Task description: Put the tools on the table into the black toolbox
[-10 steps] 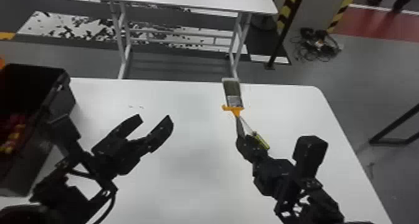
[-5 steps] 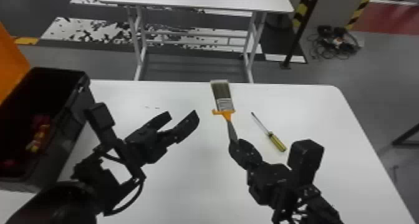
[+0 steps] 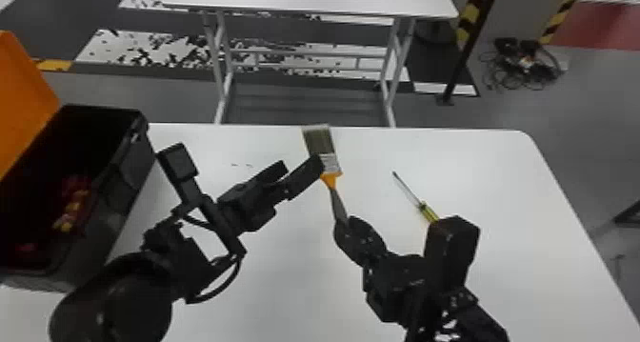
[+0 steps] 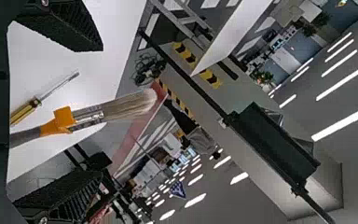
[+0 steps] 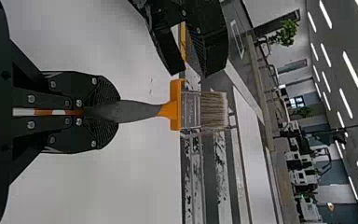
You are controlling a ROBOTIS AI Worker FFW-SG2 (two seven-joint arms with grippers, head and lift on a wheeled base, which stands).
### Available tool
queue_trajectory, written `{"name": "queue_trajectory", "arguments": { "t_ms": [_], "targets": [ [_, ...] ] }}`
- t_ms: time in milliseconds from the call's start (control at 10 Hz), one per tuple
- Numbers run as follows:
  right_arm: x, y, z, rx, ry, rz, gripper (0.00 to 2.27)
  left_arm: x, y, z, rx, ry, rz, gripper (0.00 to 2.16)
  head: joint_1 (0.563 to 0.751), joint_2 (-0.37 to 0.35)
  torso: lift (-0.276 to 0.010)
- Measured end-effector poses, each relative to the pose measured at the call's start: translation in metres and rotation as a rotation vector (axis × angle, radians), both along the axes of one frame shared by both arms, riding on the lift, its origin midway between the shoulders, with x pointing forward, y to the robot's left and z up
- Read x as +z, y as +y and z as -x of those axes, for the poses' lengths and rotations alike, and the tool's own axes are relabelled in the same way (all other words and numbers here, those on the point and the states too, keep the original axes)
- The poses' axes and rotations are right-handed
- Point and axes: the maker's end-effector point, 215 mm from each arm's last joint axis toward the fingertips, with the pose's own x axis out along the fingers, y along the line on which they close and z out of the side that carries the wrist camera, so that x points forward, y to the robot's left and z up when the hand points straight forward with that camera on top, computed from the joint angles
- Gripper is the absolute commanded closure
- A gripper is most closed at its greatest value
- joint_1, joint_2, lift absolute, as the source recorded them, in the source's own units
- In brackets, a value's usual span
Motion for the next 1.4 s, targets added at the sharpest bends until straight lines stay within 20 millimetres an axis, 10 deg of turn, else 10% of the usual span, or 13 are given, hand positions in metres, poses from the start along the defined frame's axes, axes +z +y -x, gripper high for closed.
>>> {"name": "queue_trajectory", "arguments": {
  "t_ms": [600, 800, 1000, 1400],
  "targets": [
    [0.003, 0.031, 0.01, 0.056, 0.013, 0.005, 2.24, -0.002, -0.005, 0.0, -0.034, 0.045, 0.075, 0.21, 0.695, -0.006, -0.075],
    [0.005, 0.032, 0.01, 0.057, 0.01, 0.003, 2.24, 0.0, -0.008, 0.001, -0.052, 0.036, 0.084, 0.67, 0.695, -0.006, -0.075],
    [0.007, 0.031, 0.01, 0.055, 0.008, 0.002, 2.24, 0.003, -0.011, 0.005, -0.092, 0.019, 0.112, 1.9, 0.695, -0.012, -0.075],
    [0.007, 0.03, 0.009, 0.052, 0.007, -0.005, 2.17, -0.013, -0.017, 0.017, -0.157, 0.081, 0.099, 2.14, 0.695, -0.023, -0.075]
  ]
}}
